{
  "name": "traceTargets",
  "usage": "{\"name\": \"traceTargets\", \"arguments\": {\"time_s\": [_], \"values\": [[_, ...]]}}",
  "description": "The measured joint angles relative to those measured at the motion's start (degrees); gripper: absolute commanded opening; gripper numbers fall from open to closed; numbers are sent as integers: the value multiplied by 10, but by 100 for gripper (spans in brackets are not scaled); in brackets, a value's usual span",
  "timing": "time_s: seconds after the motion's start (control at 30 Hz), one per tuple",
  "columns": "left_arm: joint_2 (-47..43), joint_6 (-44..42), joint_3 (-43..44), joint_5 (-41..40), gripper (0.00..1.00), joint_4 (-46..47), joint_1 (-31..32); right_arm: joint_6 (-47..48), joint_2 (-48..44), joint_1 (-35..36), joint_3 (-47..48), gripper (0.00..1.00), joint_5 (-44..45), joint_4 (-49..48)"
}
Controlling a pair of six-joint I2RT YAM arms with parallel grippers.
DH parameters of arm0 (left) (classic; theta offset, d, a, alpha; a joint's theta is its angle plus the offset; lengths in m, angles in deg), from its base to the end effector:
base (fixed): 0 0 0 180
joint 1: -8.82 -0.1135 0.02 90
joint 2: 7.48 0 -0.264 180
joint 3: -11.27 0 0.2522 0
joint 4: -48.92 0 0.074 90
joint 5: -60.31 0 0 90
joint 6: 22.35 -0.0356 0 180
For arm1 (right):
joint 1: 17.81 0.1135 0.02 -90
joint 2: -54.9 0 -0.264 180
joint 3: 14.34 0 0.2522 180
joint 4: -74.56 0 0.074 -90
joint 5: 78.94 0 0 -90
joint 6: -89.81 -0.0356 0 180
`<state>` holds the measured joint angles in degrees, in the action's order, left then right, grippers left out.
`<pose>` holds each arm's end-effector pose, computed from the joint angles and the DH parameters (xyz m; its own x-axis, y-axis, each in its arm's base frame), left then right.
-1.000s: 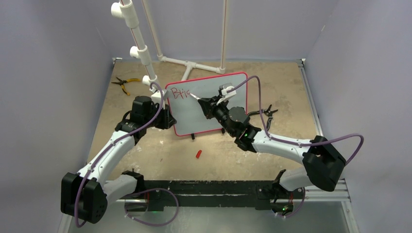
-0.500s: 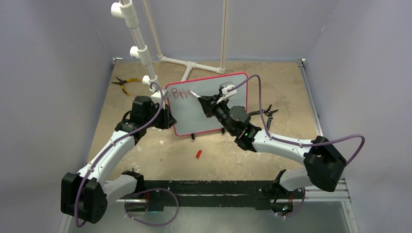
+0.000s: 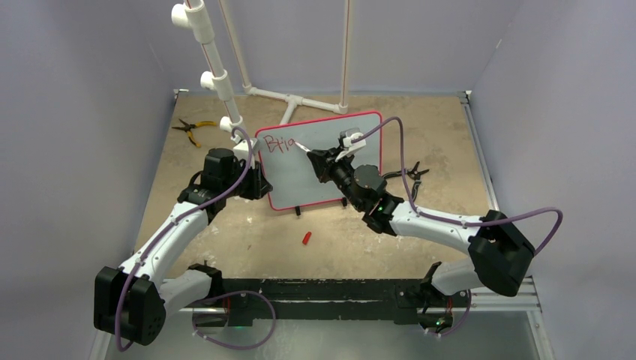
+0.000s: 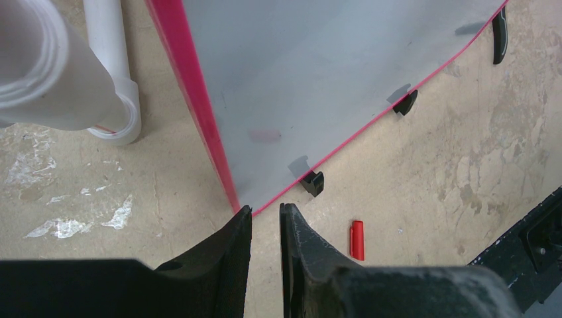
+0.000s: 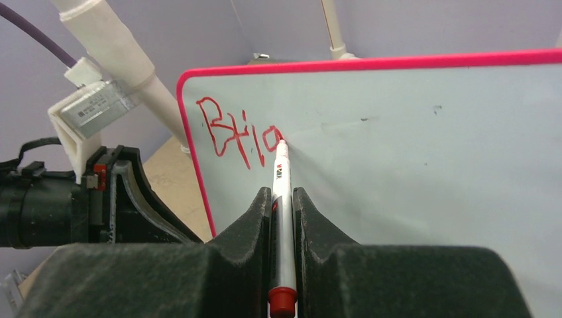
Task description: Write a sentence on the whiteboard
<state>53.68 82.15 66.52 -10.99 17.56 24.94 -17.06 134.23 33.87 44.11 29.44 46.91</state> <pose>0.2171 -0.0746 0.2536 -0.6905 -0.0473 -0.7218 0.3463 0.8545 -0.3872 0.2034 0.2392 0.2958 -0.0898 0.3306 -0.9395 -0.5479 0.7713 0.3237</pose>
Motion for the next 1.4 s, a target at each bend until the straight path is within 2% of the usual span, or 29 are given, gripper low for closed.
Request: {"name": "traceTargets", "arguments": {"time_s": [0.57, 1.17, 1.4], "values": [[0, 0, 0, 0, 21, 0, 0, -18, -8, 0, -43, 0, -17, 7], [0, 0, 0, 0, 21, 0, 0, -21, 8, 3, -31, 0, -59, -3], [0, 0, 0, 0, 20, 0, 0, -23, -32, 4, -27, 0, -61, 1]]}}
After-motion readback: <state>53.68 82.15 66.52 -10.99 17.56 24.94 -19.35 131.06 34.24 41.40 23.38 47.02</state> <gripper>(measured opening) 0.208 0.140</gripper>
